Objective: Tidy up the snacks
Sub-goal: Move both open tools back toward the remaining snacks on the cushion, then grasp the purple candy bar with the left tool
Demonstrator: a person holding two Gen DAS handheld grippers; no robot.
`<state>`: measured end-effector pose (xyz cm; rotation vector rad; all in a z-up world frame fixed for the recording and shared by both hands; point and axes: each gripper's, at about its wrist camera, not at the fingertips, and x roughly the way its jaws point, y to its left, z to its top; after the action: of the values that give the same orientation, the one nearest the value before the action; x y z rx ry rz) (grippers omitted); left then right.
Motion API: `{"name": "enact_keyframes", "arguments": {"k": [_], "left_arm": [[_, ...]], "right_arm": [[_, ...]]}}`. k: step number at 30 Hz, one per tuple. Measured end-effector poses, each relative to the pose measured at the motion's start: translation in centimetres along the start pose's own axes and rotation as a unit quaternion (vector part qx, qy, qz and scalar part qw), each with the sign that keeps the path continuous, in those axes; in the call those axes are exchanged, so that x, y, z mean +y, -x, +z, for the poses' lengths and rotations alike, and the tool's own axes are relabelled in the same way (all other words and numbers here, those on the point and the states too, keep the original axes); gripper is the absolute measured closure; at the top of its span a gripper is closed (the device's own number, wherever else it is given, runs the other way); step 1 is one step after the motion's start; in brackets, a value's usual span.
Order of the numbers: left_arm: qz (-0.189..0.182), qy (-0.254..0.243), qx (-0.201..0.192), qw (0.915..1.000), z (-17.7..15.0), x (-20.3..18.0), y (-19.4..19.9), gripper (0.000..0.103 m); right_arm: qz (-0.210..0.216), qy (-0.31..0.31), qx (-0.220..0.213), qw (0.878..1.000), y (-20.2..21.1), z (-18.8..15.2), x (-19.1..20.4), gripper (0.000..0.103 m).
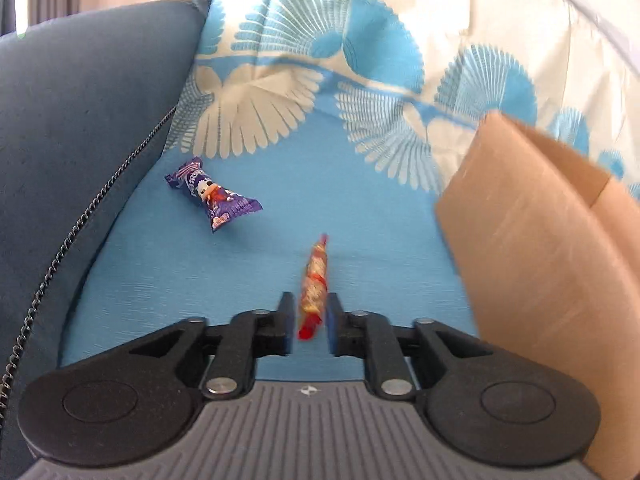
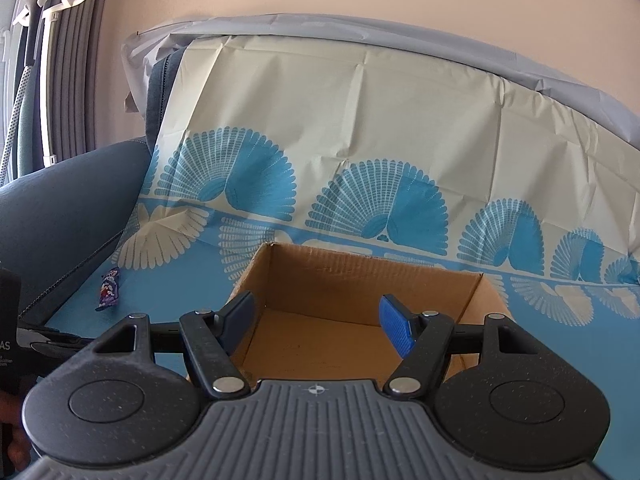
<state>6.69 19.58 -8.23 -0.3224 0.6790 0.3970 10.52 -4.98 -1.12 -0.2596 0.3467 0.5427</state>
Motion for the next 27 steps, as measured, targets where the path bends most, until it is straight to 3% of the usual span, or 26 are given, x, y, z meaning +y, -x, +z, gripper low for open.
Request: {"name": "enact_keyframes", "arguments": {"k": [1,2,6,9,11,13,18,20,22,27], "left_arm": [[0.0,0.012,-0.015,0.9998,0.2,0.3,0.4,0.064],[0.0,0.024,-0.03,0.9993,0.4,0.7,0.6,0.061],[0.01,0.087,-0.062,0.9942,1.7,2.9,0.8,0.06],[0.017,0.133,-0.049,0.9898,3.2,4.4,-1.2,0.059],[0.018,0.148,-0.038,0.988,3.6,4.4,-2.4,0.052],[0.028,0.153,-0.034,0.9873,4.1,4.5,-3.5,0.044],[0.052,0.157,-0.023,0.986,5.5,5.4,-6.1,0.043],[0.059,0.16,-0.008,0.9853,5.8,5.9,-7.3,0.048],[0.061,0.158,0.011,0.9855,5.7,6.2,-7.9,0.08],[0.068,0.122,0.038,0.9895,5.3,5.9,-6.4,0.086]], "right_arm": [[0.001,0.003,-0.001,1.0,0.0,0.0,0.1,0.032],[0.003,0.005,-0.002,1.0,0.1,0.0,0.1,0.032],[0.005,0.003,-0.004,1.0,0.2,0.0,0.3,0.032],[0.01,0.0,-0.004,1.0,0.4,0.0,0.4,0.032],[0.014,0.004,-0.005,1.0,0.4,0.0,0.7,0.032],[0.018,0.009,-0.006,1.0,0.4,0.0,0.9,0.032],[0.022,0.015,-0.003,1.0,0.1,0.0,1.1,0.032],[0.022,0.017,-0.003,1.0,0.1,0.0,1.2,0.032],[0.023,0.02,-0.003,1.0,0.0,0.0,1.3,0.032],[0.024,0.031,-0.008,0.999,-0.1,0.0,2.0,0.033]]}}
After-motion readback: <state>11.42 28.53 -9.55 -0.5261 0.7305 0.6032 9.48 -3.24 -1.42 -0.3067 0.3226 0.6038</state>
